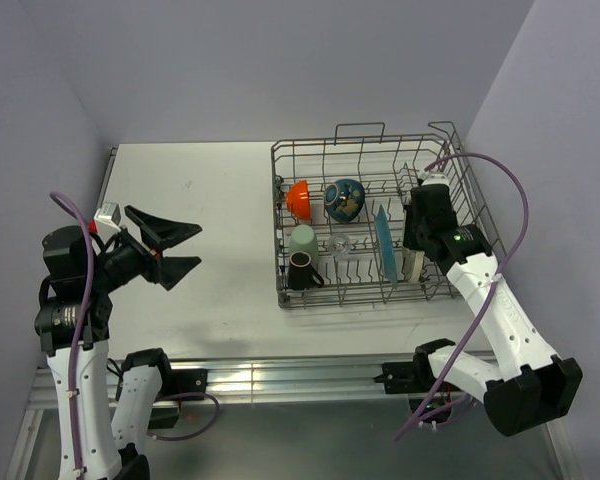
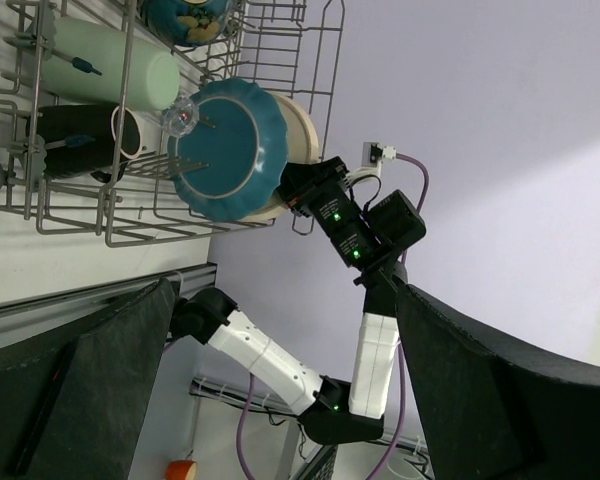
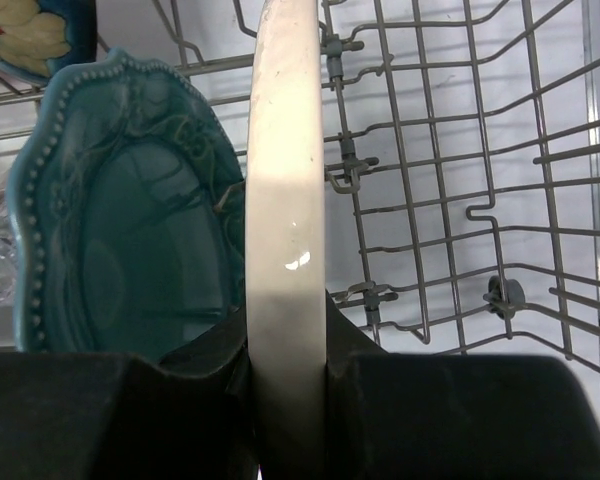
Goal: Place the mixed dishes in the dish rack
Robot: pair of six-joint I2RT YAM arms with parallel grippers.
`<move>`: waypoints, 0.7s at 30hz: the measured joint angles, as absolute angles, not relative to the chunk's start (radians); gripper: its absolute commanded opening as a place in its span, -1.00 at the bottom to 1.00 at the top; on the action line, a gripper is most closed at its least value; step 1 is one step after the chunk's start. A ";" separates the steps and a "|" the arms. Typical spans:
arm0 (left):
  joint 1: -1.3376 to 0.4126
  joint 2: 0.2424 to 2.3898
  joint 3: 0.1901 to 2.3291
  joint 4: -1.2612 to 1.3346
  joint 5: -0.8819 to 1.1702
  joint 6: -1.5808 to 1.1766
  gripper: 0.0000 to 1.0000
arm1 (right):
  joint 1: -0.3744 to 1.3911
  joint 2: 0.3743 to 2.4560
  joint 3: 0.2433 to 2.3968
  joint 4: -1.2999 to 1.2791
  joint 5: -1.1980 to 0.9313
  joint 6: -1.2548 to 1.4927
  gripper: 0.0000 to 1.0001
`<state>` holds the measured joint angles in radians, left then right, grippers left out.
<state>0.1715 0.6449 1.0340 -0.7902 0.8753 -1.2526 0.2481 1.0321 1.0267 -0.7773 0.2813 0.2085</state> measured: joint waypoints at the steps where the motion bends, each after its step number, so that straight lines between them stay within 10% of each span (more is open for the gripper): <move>1: 0.171 0.644 1.032 -0.790 0.875 -1.253 0.98 | 0.248 1.037 1.028 -0.778 0.286 0.209 -0.80; 21: 0.171 0.630 1.002 -0.781 0.876 -1.277 0.99 | 0.246 1.042 1.050 -0.909 0.381 0.280 0.46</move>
